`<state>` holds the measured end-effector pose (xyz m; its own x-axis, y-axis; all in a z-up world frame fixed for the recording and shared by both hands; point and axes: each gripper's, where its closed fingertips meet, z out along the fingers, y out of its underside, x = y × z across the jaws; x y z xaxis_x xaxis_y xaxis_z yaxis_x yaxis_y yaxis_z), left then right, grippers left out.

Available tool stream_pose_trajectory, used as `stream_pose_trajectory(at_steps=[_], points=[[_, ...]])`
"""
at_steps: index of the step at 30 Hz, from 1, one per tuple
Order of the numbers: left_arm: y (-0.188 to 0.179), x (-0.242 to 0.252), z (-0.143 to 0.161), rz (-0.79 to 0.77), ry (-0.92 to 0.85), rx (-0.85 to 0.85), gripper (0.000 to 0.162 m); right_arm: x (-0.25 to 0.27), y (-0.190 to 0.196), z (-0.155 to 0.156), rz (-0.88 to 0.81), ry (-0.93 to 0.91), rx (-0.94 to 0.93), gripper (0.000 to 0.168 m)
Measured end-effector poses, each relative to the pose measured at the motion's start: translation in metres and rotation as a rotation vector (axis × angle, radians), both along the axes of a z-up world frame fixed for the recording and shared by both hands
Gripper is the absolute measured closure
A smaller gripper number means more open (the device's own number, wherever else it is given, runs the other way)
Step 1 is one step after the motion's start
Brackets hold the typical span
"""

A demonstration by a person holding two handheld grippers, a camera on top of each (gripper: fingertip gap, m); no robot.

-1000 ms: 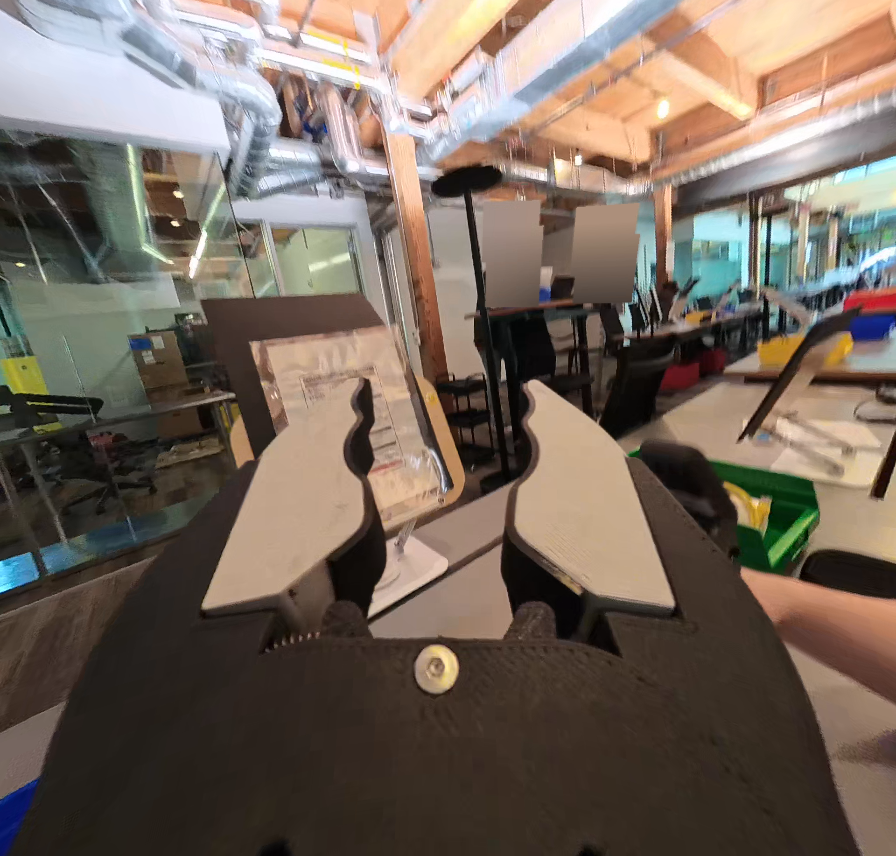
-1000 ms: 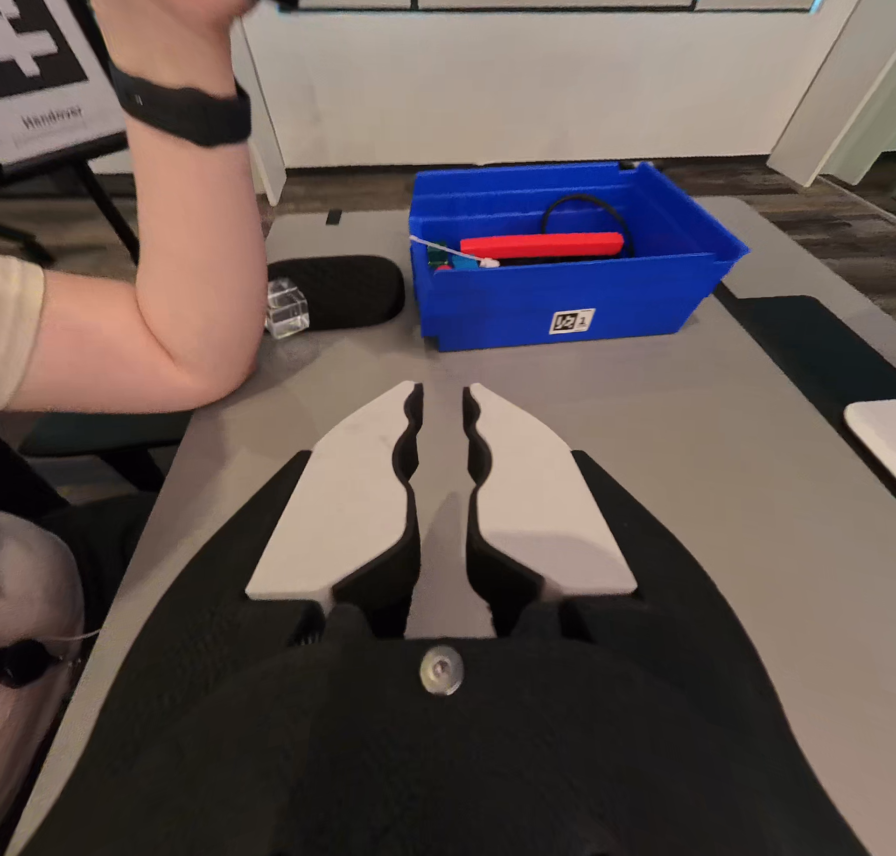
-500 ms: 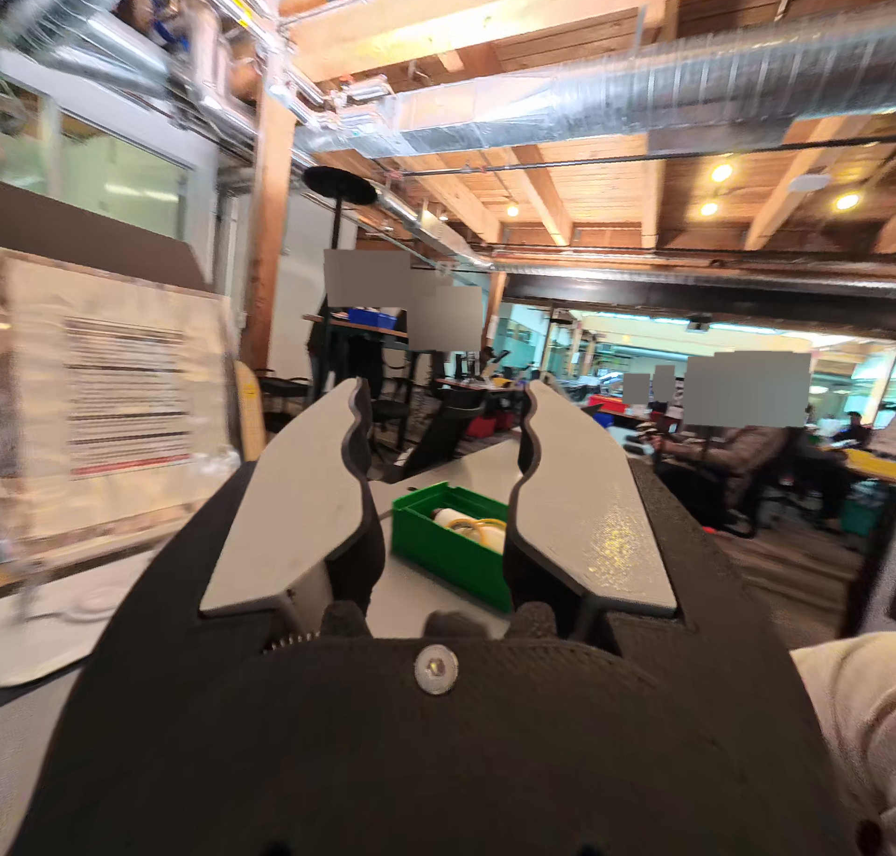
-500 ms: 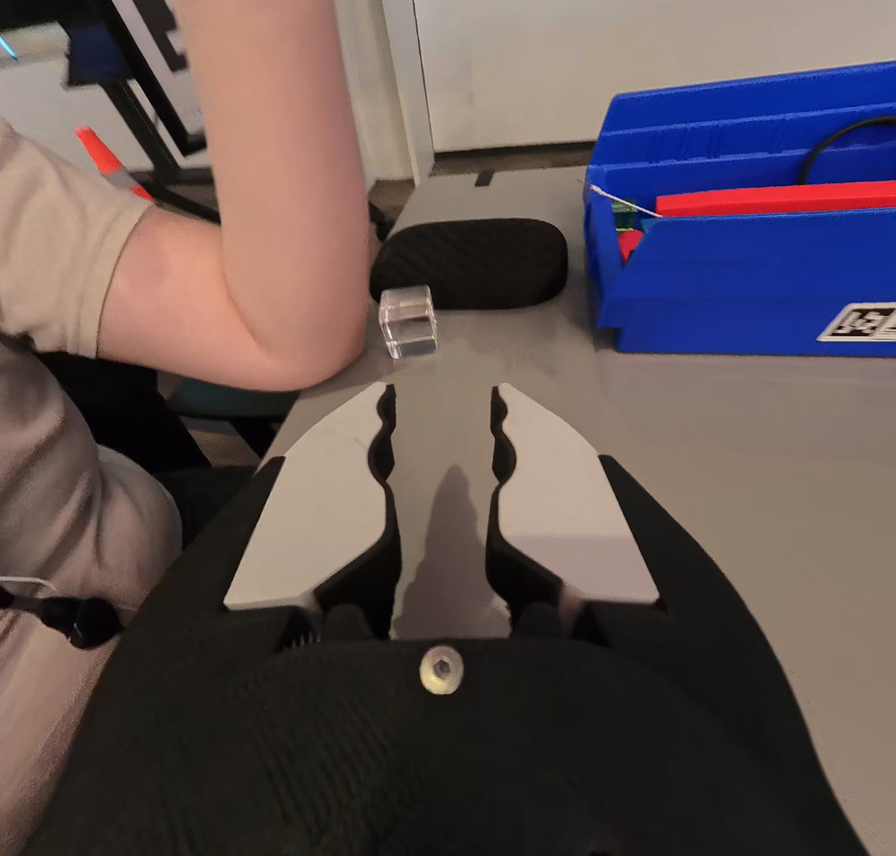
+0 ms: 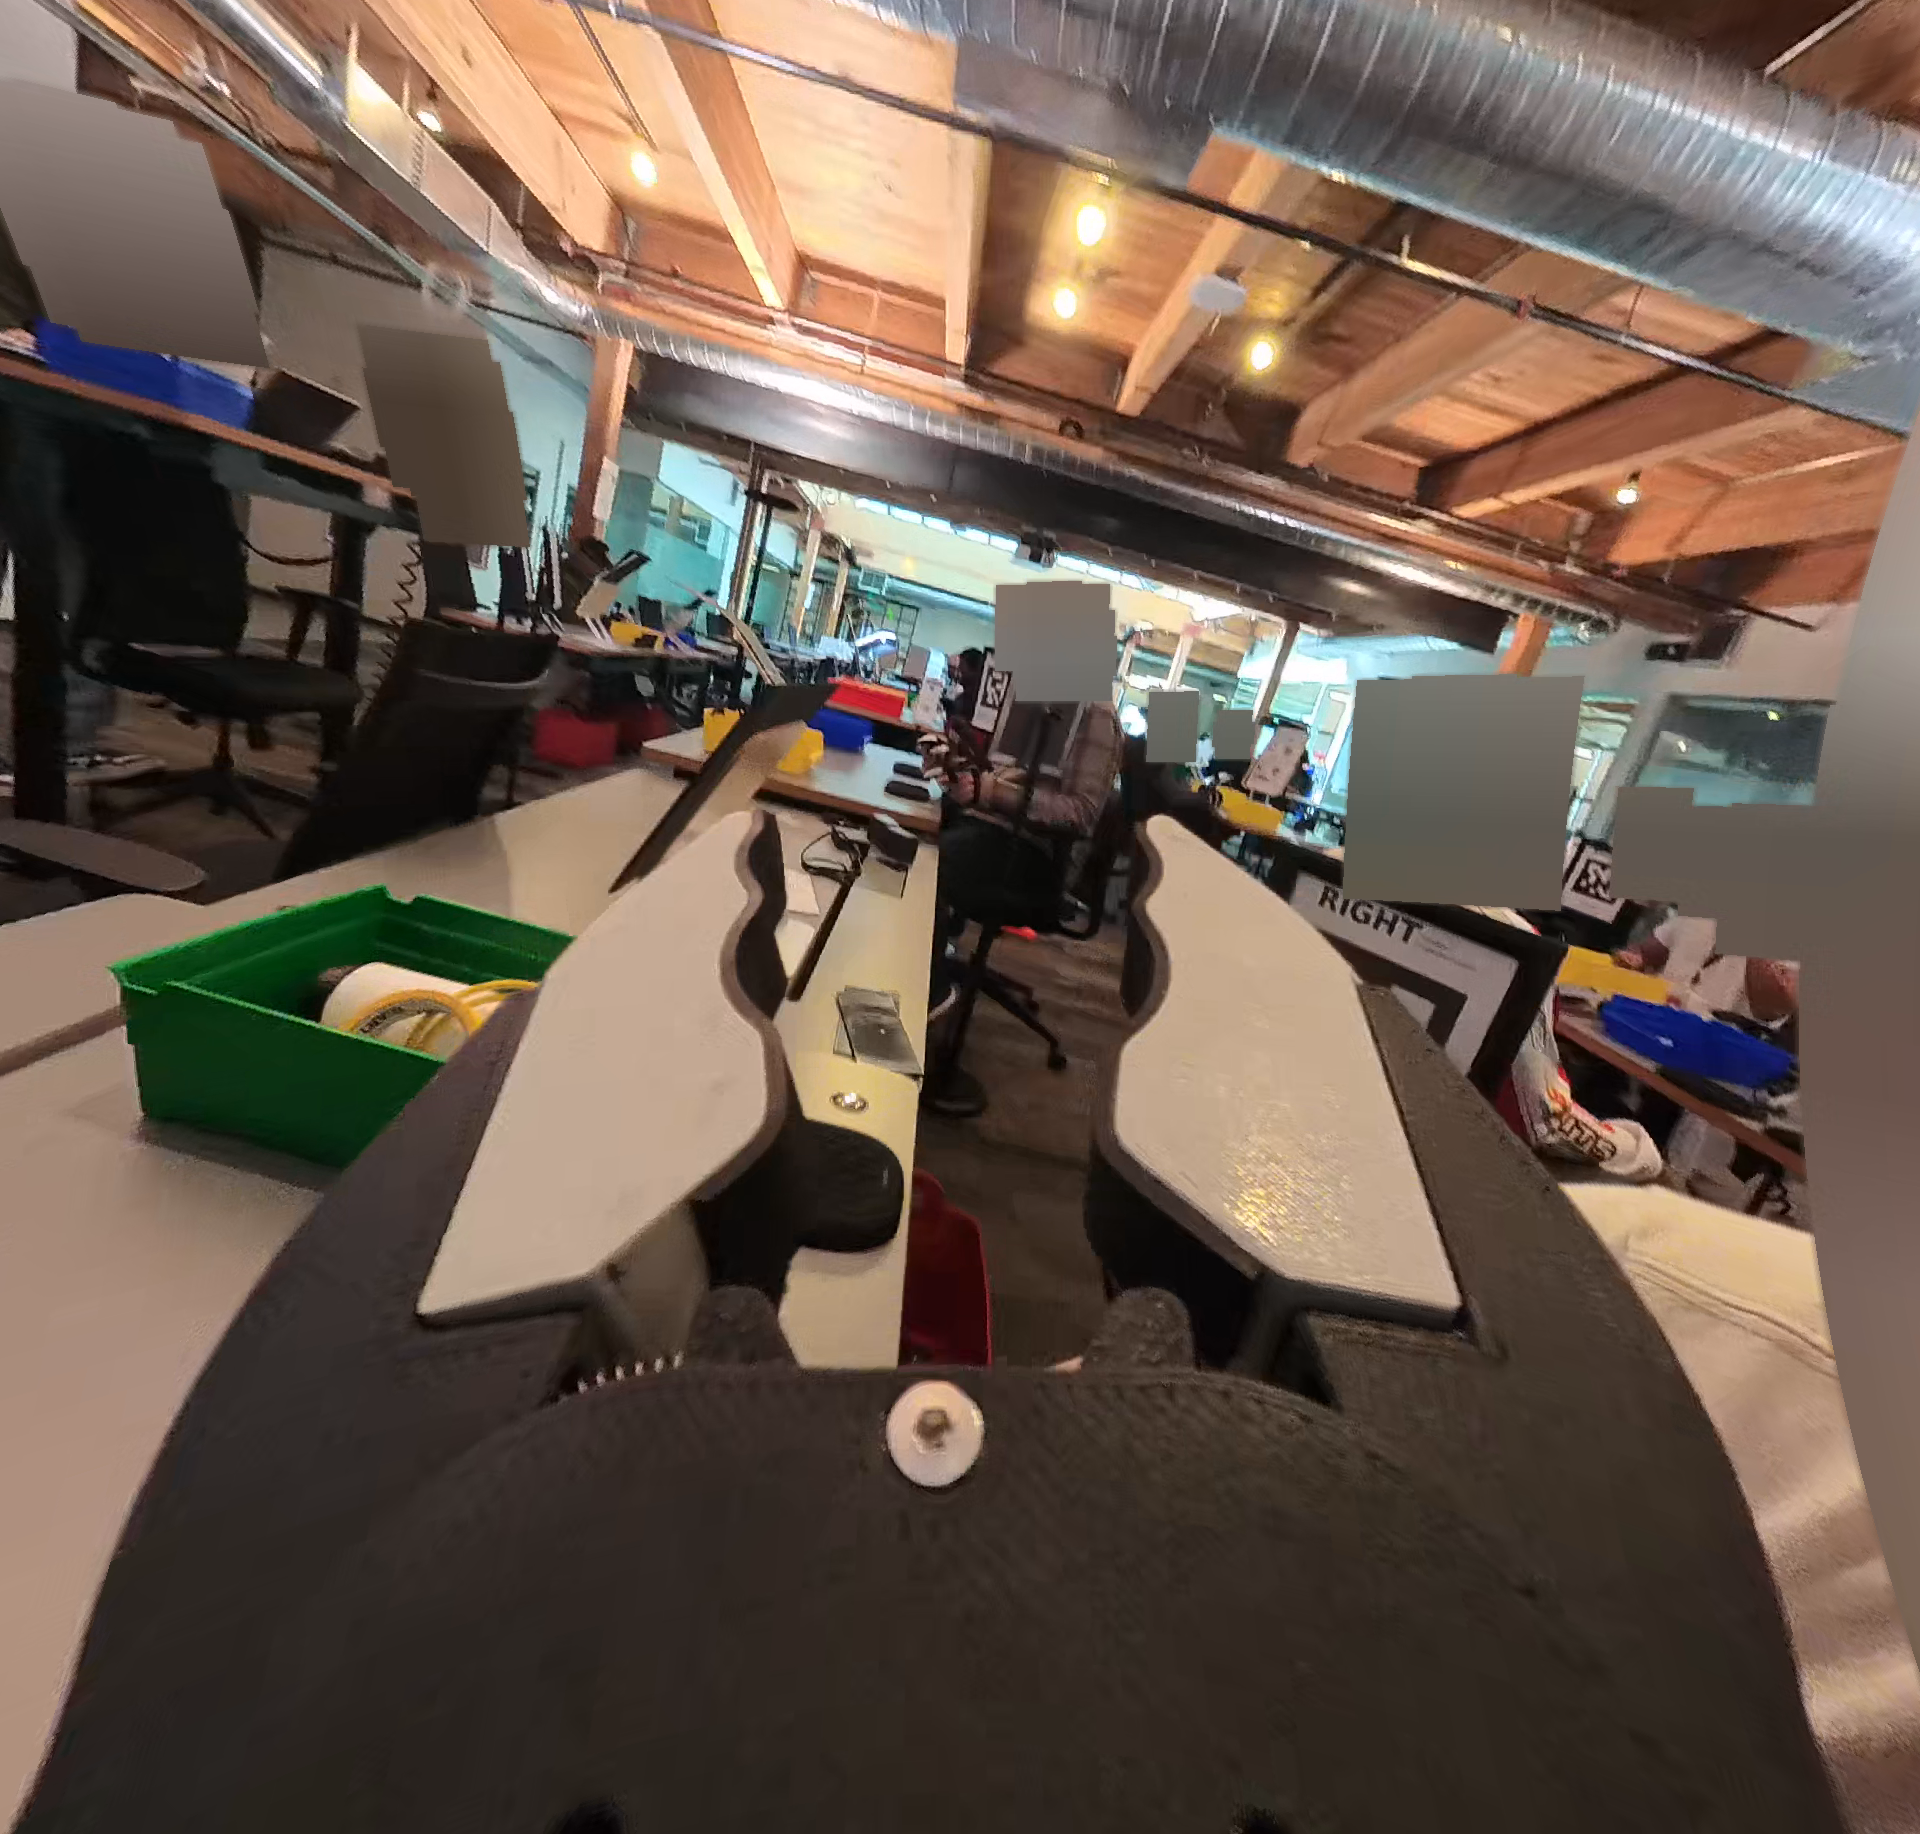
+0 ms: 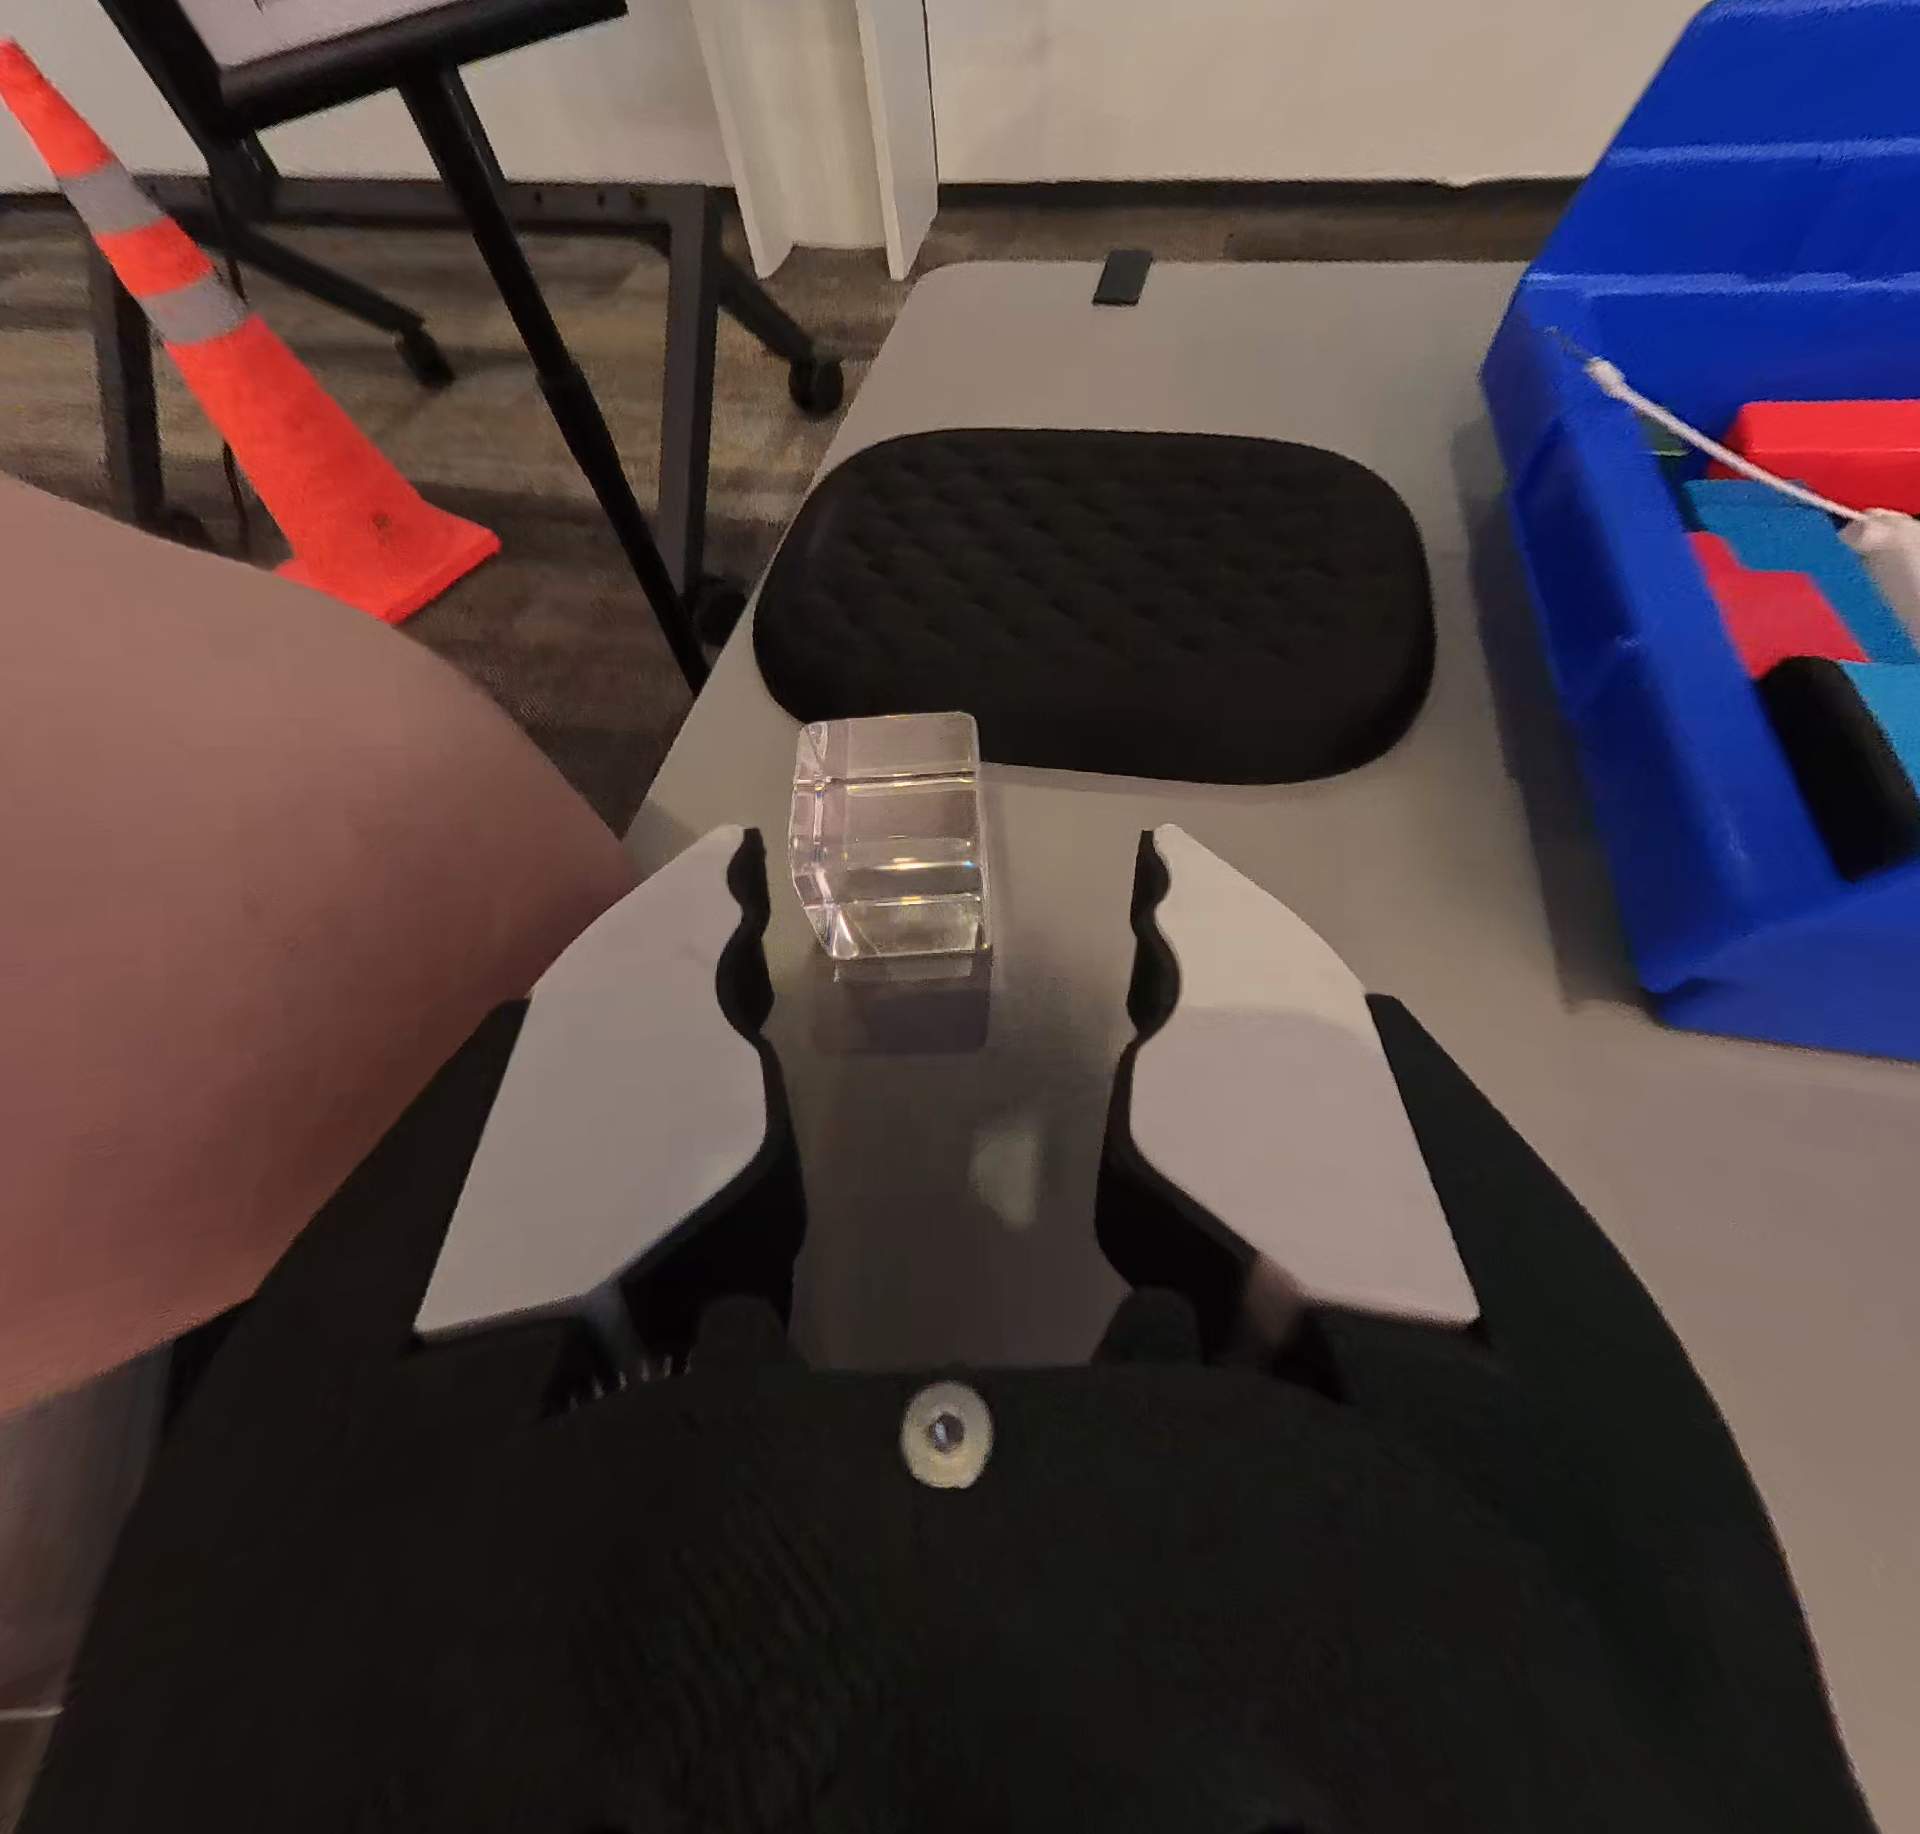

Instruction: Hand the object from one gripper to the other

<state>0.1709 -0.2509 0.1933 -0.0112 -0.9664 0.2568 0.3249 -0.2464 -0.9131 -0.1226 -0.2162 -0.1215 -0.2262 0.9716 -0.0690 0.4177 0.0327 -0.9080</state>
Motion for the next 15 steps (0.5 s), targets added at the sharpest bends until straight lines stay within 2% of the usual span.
stream_pose_trajectory(at_steps=[6,7,8,10,12,15], points=[[0.002,0.005,-0.004,0.025,0.019,0.03,0.101,-0.016,-0.013,-0.023,0.039,-0.136,0.121,0.101],[0.004,0.006,-0.005,0.037,0.027,0.038,0.102,-0.017,-0.012,-0.029,0.038,-0.178,0.142,0.105],[0.007,0.008,-0.007,0.052,0.036,0.048,0.102,-0.018,-0.014,-0.033,0.052,-0.207,0.155,0.121],[0.013,0.01,-0.011,0.081,0.062,0.073,0.104,-0.018,-0.006,-0.031,0.01,-0.217,0.169,0.122],[0.017,0.009,-0.014,0.098,0.109,0.105,0.105,-0.008,0.007,-0.012,-0.037,-0.175,0.094,0.122],[0.023,-0.007,-0.009,0.115,0.123,0.142,0.103,0.025,0.043,0.043,-0.112,-0.022,-0.188,0.123]])
